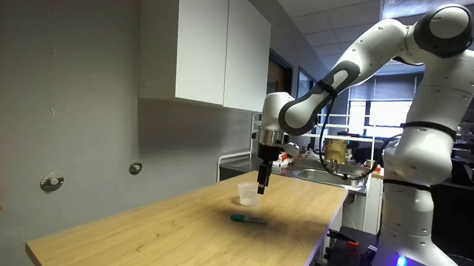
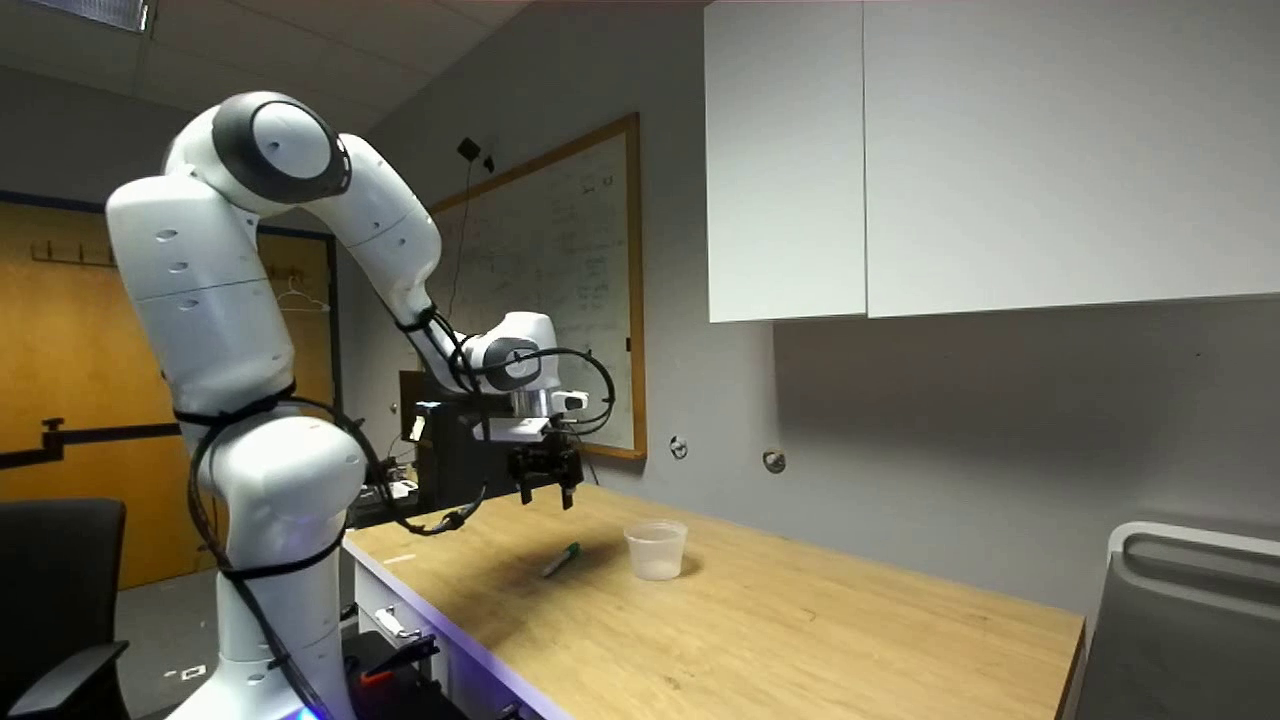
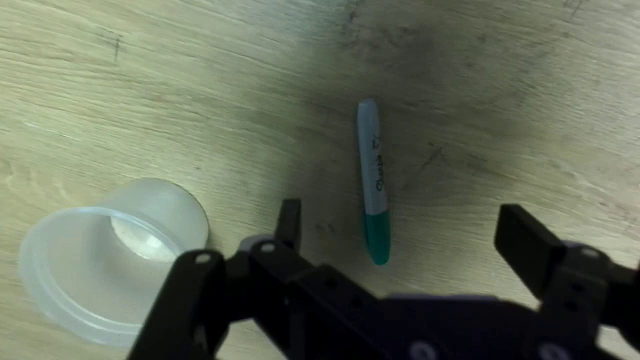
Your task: Put the marker inside the bowl
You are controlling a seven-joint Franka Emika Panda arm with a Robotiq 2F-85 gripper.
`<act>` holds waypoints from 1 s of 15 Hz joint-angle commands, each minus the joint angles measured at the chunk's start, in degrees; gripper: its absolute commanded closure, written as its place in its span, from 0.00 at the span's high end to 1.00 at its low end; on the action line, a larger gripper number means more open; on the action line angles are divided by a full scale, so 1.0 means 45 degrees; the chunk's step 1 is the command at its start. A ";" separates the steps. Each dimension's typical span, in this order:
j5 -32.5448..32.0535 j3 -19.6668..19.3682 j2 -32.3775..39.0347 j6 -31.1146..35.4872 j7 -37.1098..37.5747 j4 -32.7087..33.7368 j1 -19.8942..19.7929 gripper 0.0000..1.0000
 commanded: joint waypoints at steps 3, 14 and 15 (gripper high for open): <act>0.0189 0.0331 0.2211 -0.0098 -0.0357 0.1601 0.0056 1.00; -0.0079 0.0455 0.6245 -0.0389 -0.0323 0.4053 -0.0269 1.00; -0.0074 0.0456 0.6537 -0.0432 -0.0336 0.4242 -0.0316 1.00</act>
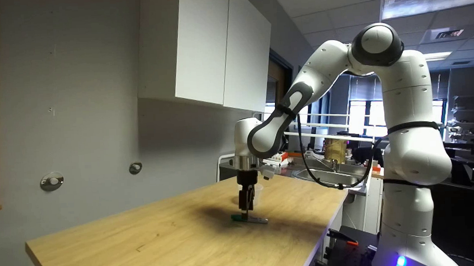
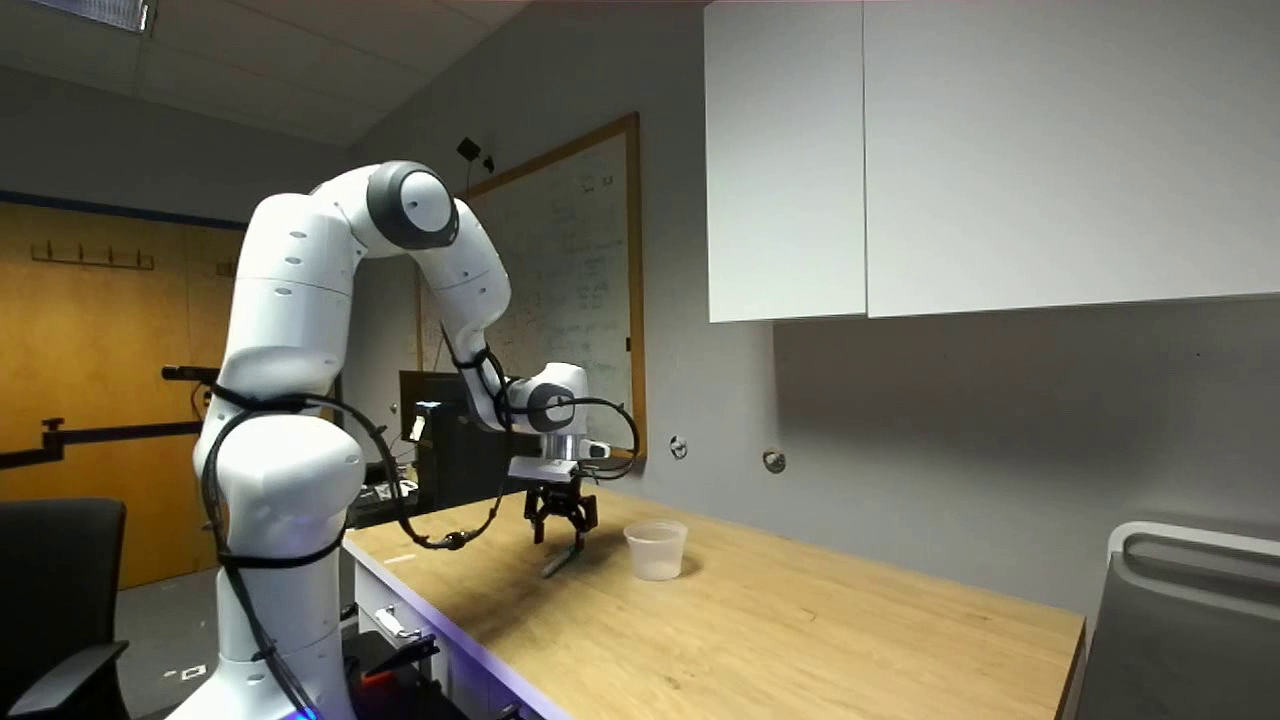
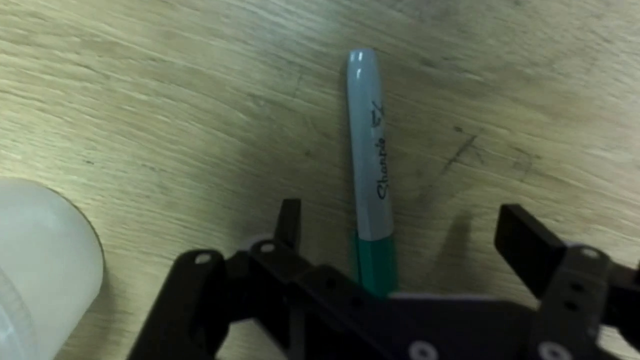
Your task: Put the marker inside the bowl
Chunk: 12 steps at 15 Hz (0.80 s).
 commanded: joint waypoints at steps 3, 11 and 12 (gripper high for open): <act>-0.0229 0.0069 0.1683 -0.0477 -0.0072 0.1451 -0.0350 0.67; -0.0974 -0.0100 0.1124 -0.1297 0.0388 0.1780 -0.0325 0.06; -0.1125 -0.0123 0.0968 -0.1324 0.0453 0.1739 -0.0313 0.04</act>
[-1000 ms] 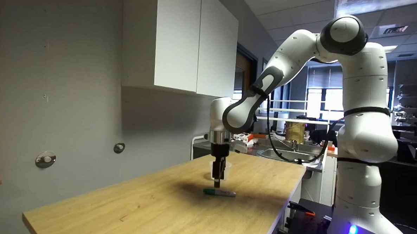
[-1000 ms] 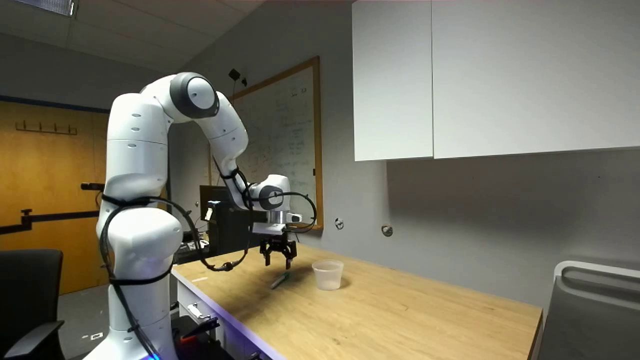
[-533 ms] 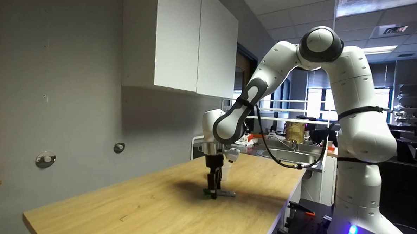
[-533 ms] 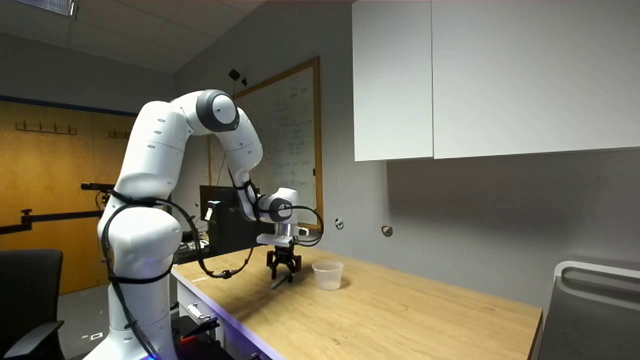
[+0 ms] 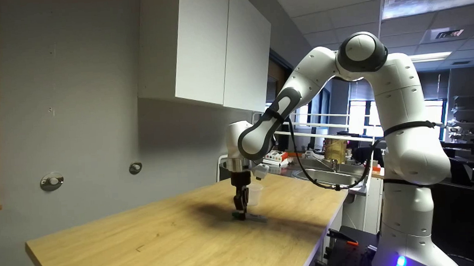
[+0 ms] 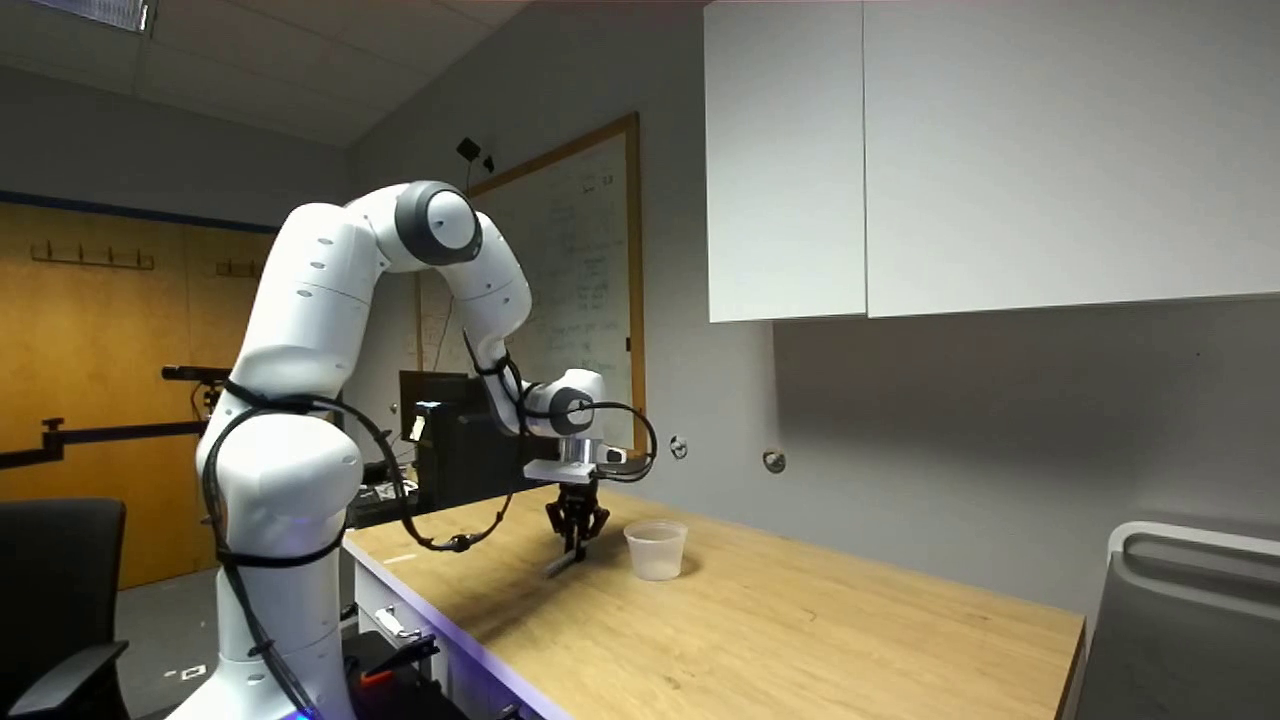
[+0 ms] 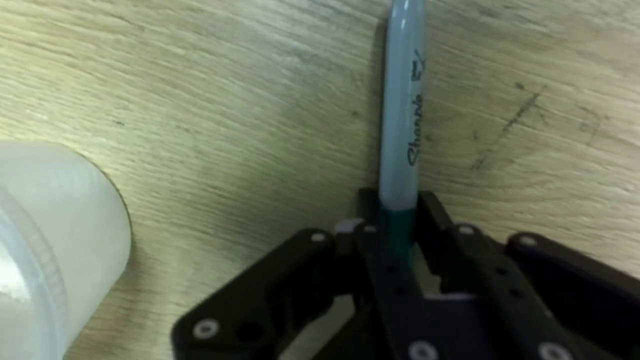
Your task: Put the marker inside the bowl
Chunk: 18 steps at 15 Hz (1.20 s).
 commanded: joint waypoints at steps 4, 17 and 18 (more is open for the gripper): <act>-0.1247 -0.0140 -0.1234 -0.0563 0.0728 -0.0090 0.0016 0.09; -0.2154 -0.0344 -0.5697 0.1094 0.1244 -0.0347 -0.1068 0.09; -0.2083 -0.0426 -0.5709 0.1290 0.1121 -0.0276 -0.1209 0.09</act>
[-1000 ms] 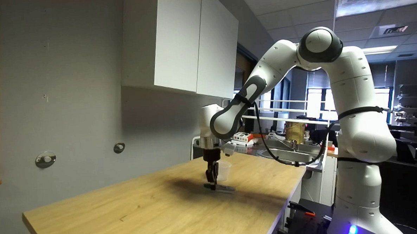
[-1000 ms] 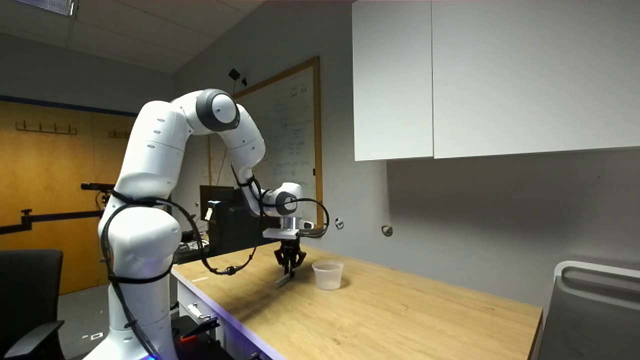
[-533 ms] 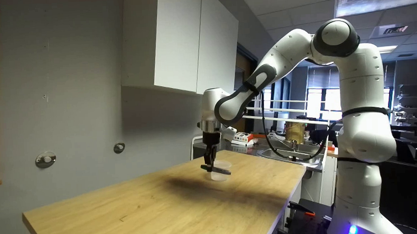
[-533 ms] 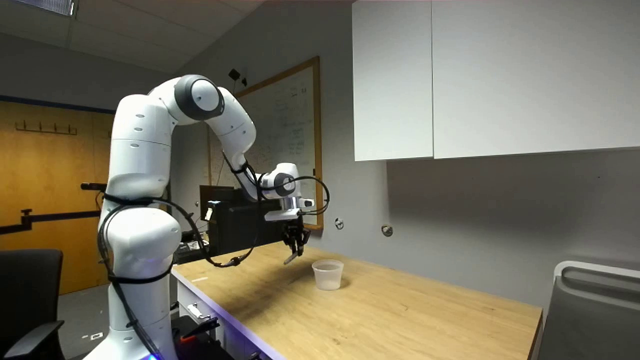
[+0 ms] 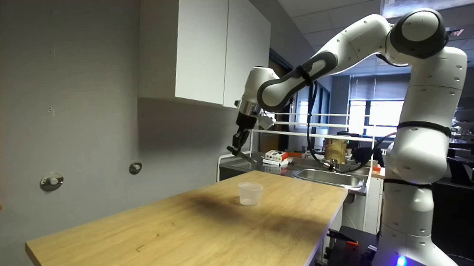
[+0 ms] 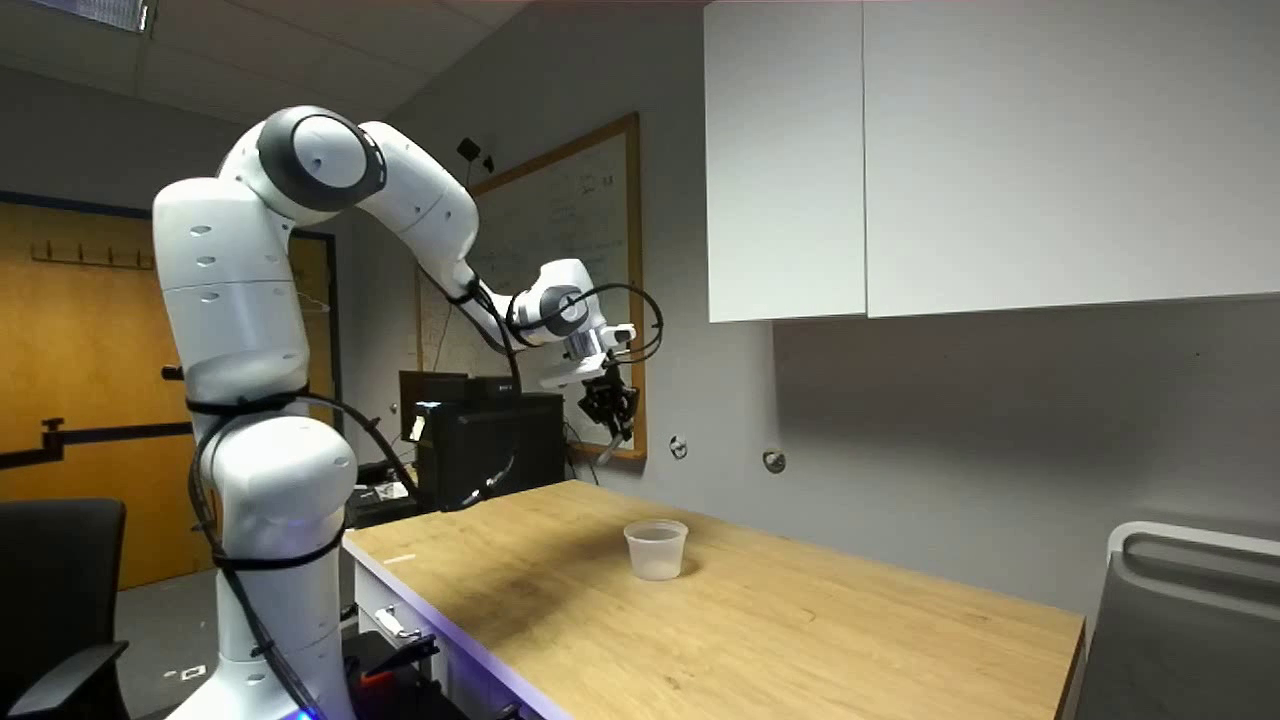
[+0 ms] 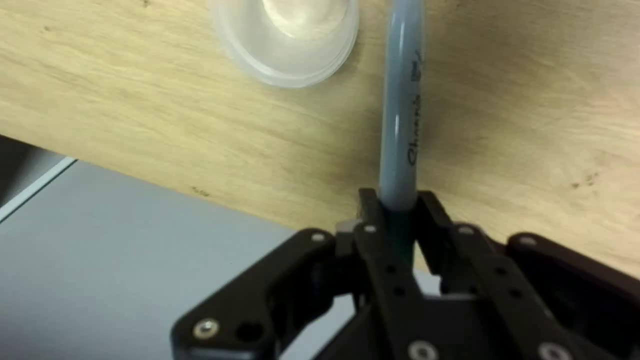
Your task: Put the marker inside the bowl
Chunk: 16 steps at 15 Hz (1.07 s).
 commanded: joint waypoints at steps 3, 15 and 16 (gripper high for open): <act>0.0325 -0.0550 -0.0160 0.1213 -0.0597 0.0051 -0.0536 0.09; 0.3686 -0.1043 0.2843 0.2772 -0.3768 0.0342 -0.0671 0.09; 0.3906 -0.0991 0.3046 0.2796 -0.3972 0.0385 -0.0736 0.09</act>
